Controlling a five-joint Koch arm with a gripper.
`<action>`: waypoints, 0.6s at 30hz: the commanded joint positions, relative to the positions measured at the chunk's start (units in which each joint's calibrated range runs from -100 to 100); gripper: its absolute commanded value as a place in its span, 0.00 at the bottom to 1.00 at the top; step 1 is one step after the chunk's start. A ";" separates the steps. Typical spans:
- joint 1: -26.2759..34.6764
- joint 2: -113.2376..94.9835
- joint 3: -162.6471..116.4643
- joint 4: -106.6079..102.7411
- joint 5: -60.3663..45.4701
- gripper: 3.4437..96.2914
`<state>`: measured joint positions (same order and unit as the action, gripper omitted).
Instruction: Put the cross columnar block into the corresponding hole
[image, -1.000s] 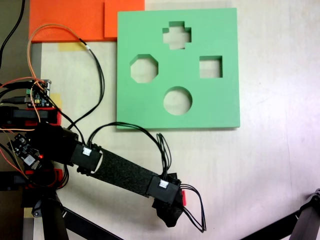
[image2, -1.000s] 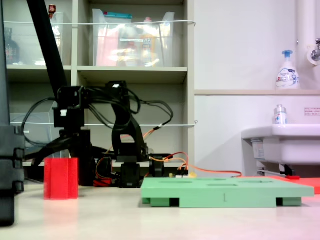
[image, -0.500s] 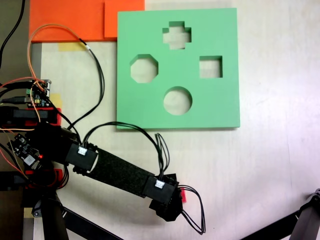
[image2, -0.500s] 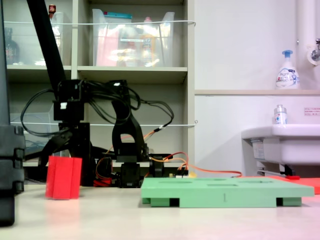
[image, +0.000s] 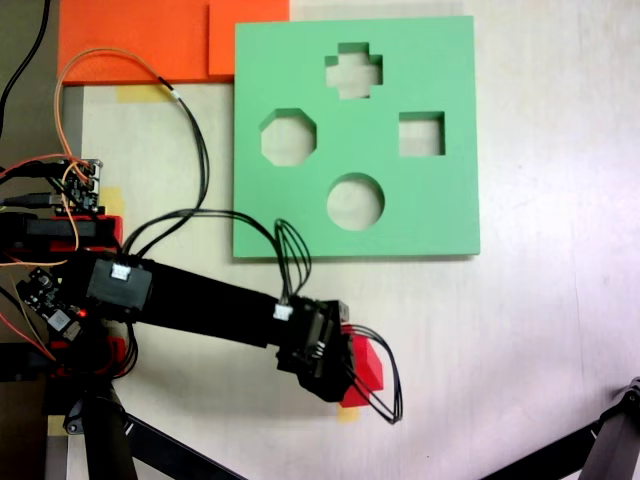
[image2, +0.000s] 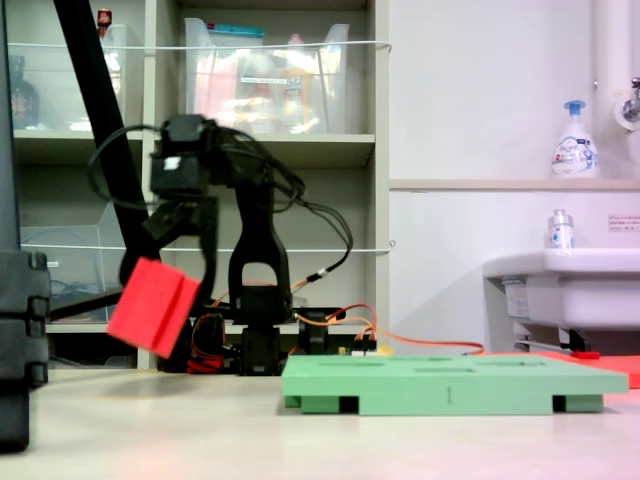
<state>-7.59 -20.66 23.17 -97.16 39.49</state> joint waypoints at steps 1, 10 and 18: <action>2.83 -6.44 2.45 -2.84 2.64 0.43; 15.43 -11.05 1.55 -2.84 17.44 0.43; 28.03 10.60 21.29 -2.84 31.89 0.38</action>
<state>17.66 -16.55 32.68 -98.83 68.01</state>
